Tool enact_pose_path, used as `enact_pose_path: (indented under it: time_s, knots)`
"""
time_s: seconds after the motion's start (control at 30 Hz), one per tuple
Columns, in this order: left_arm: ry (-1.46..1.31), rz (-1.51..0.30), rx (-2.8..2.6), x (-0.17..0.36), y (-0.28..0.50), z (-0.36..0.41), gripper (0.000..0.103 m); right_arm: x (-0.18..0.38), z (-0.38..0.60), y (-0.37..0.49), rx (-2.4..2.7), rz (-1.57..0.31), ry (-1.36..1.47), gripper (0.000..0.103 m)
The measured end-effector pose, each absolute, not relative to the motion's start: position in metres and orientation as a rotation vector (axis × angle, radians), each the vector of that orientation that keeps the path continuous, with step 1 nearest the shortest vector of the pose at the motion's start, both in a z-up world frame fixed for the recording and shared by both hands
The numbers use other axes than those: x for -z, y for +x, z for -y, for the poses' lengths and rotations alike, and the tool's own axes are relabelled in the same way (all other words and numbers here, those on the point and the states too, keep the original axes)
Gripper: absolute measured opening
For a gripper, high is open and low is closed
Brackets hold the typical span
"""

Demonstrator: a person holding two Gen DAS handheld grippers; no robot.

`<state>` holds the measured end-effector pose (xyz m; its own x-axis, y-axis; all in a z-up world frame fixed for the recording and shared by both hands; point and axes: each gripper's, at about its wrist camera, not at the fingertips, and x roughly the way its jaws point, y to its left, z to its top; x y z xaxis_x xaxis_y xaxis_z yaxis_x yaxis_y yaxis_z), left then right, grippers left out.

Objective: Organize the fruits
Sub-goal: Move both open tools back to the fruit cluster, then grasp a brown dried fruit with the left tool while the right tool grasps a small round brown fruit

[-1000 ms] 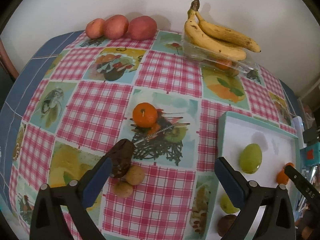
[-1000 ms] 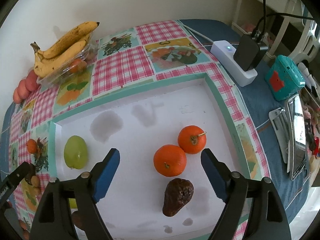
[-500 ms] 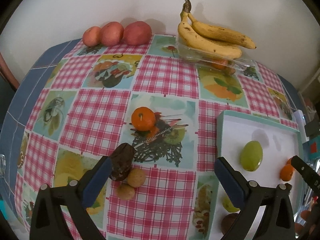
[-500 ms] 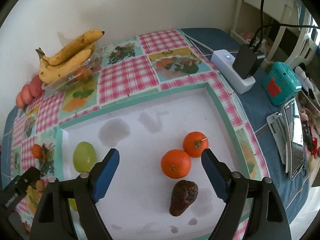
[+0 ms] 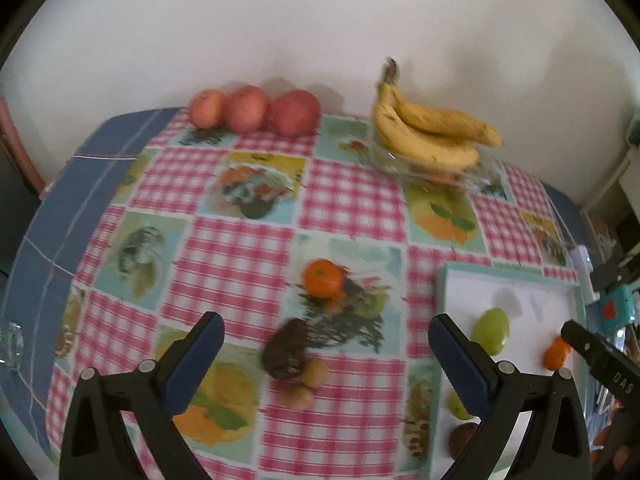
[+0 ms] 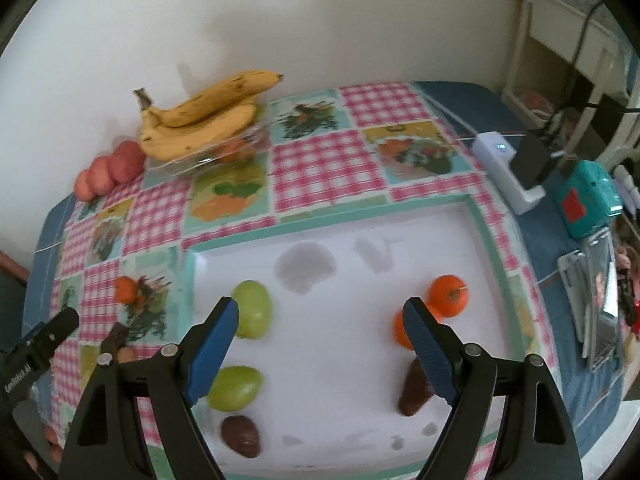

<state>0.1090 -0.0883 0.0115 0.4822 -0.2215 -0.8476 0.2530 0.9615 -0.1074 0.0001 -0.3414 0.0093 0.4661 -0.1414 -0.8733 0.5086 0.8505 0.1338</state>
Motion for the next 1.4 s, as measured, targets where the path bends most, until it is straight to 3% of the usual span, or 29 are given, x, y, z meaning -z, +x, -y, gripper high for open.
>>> enact_pose_path:
  time_s: [0.6, 1.27, 1.4]
  knots:
    - [-0.022, -1.039, 0.142, -0.019, 0.132, -0.003, 0.103, -0.007, 0.258, 0.039, 0.26, -1.058, 0.346, 0.085]
    - [-0.286, -1.124, -0.001, 0.017, 0.151, -0.065, 0.102, 0.019, 0.173, 0.083, 0.175, -1.13, 0.29, 0.084]
    - [-0.32, -1.198, 0.047, 0.041, 0.157, -0.054, 0.099, 0.02, 0.176, 0.083, 0.211, -1.134, 0.262, 0.07]
